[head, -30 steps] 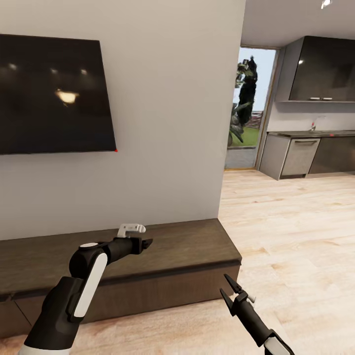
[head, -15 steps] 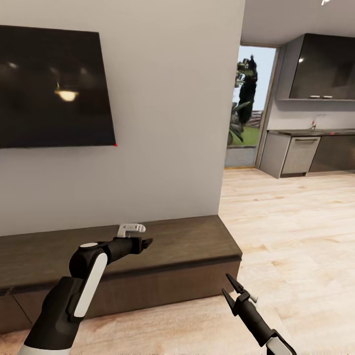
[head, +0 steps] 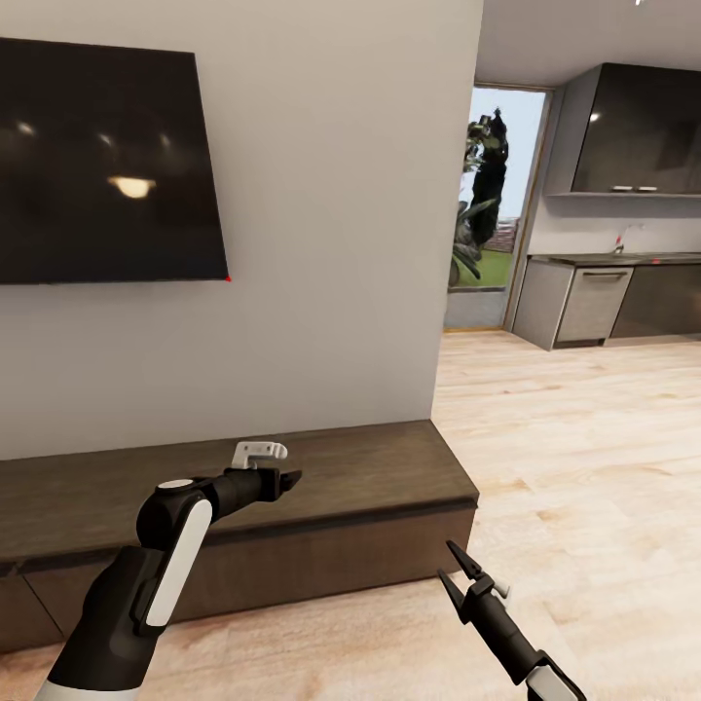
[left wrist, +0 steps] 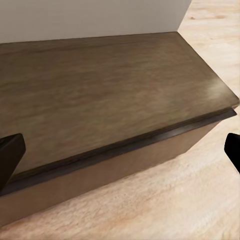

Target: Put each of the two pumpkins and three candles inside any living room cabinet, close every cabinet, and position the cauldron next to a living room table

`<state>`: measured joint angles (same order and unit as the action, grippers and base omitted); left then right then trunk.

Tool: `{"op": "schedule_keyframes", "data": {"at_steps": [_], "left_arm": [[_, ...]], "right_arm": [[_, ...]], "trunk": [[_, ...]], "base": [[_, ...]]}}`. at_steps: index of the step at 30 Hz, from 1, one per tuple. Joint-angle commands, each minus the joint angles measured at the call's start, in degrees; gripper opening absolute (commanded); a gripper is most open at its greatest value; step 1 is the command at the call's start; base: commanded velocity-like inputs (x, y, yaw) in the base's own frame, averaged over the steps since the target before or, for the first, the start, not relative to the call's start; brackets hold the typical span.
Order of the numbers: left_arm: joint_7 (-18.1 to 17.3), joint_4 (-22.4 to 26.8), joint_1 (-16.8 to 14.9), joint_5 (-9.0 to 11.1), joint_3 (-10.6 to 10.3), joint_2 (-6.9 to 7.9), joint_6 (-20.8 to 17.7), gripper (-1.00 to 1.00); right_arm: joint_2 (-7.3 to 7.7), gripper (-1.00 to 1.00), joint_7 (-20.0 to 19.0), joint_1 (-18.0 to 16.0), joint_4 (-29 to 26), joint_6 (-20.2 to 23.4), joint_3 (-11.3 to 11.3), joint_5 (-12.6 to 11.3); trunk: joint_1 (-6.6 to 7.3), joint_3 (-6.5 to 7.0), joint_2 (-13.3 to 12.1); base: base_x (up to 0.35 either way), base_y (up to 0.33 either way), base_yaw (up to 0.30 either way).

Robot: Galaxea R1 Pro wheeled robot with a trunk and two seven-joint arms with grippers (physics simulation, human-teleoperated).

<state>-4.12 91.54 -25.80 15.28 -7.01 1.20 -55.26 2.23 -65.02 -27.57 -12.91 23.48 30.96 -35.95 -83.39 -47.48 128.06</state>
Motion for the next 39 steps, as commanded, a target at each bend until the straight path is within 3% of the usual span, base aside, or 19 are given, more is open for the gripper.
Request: {"op": "schedule_keyframes", "data": {"at_steps": [1, 11, 20, 24, 31, 39], "left_arm": [[-0.37, 0.04, -0.04, -0.34, -0.02, 0.03, -0.20, 1.00], [-0.37, 0.04, -0.04, -0.34, -0.02, 0.03, -0.20, 1.00], [-0.37, 0.04, -0.04, -0.34, -0.02, 0.03, -0.20, 1.00], [-1.50, -0.18, 1.02, -0.49, -1.31, 0.45, -0.49, 1.00], [-1.50, -0.18, 1.02, -0.49, -3.57, 0.45, -0.49, 1.00], [-1.50, -0.18, 1.02, -0.49, -3.67, 0.45, -0.49, 1.00]], "right_arm": [[0.06, 1.00, -0.09, -0.03, 0.04, 0.51, -0.11, -0.44], [0.14, 1.00, -0.08, -0.03, 0.07, 0.42, -0.14, -0.44], [0.14, 1.00, -0.05, -0.03, 0.07, 0.38, -0.11, -0.44], [1.45, 1.00, 0.27, -1.34, -1.24, -0.90, 1.36, -1.09], [1.45, 1.00, 0.27, -1.80, -2.94, -1.56, 2.07, -1.09], [1.45, 1.00, 0.27, -1.80, -2.94, -1.56, 2.07, -1.09]], "trunk": [[0.01, -0.06, 0.02], [0.01, -0.06, 0.02], [-1.97, -1.67, 3.63], [-1.96, -1.67, 3.62], [-1.96, -1.67, 3.62], [-1.96, -1.67, 3.62]], "base": [[0.000, 0.000, 0.000], [0.000, 0.000, 0.000], [0.000, 0.000, 0.000], [0.000, 0.000, 0.000], [0.000, 0.000, 0.000], [0.000, 0.000, 0.000]]}}
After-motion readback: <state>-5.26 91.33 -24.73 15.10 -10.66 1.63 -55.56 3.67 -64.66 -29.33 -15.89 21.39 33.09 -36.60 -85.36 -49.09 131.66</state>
